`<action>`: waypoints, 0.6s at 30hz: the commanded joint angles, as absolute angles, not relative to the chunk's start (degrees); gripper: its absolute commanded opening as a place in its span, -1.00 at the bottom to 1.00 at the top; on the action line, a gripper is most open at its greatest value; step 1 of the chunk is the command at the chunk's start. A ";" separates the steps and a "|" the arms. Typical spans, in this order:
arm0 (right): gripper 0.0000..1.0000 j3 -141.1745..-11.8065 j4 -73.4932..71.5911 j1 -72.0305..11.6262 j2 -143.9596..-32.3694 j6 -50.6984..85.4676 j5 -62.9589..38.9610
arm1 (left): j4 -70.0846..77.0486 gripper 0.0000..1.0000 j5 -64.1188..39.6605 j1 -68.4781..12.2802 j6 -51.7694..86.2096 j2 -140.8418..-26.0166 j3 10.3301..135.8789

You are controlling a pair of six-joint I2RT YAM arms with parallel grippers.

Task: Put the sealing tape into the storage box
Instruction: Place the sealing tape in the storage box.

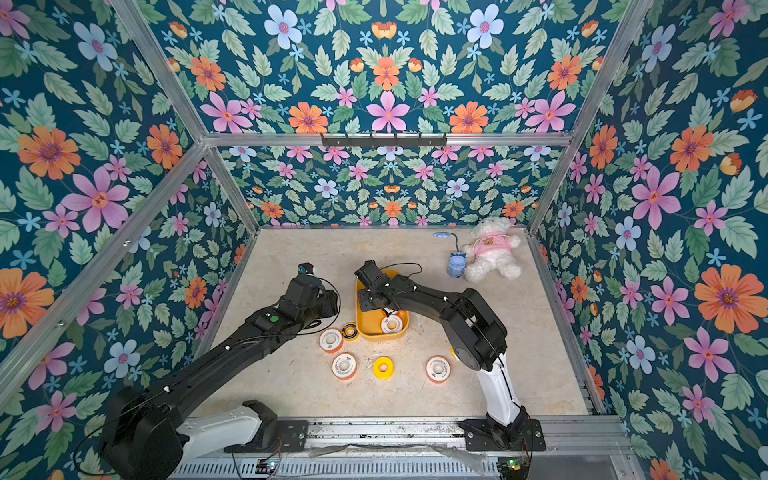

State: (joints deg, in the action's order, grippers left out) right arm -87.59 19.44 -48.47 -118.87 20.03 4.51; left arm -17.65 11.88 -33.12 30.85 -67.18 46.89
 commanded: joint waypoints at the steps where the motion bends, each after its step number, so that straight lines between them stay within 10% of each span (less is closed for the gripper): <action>1: 0.08 -87.92 20.13 -48.59 -119.18 19.78 5.45 | -17.92 0.37 11.80 -33.05 30.09 -67.08 46.87; 18: 0.27 -88.75 20.92 -48.87 -119.73 19.62 5.89 | -18.01 0.37 11.78 -33.05 30.13 -67.14 46.85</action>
State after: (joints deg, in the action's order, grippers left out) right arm -88.36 19.94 -48.77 -119.68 19.88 4.93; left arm -17.65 11.88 -33.06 30.85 -67.22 46.85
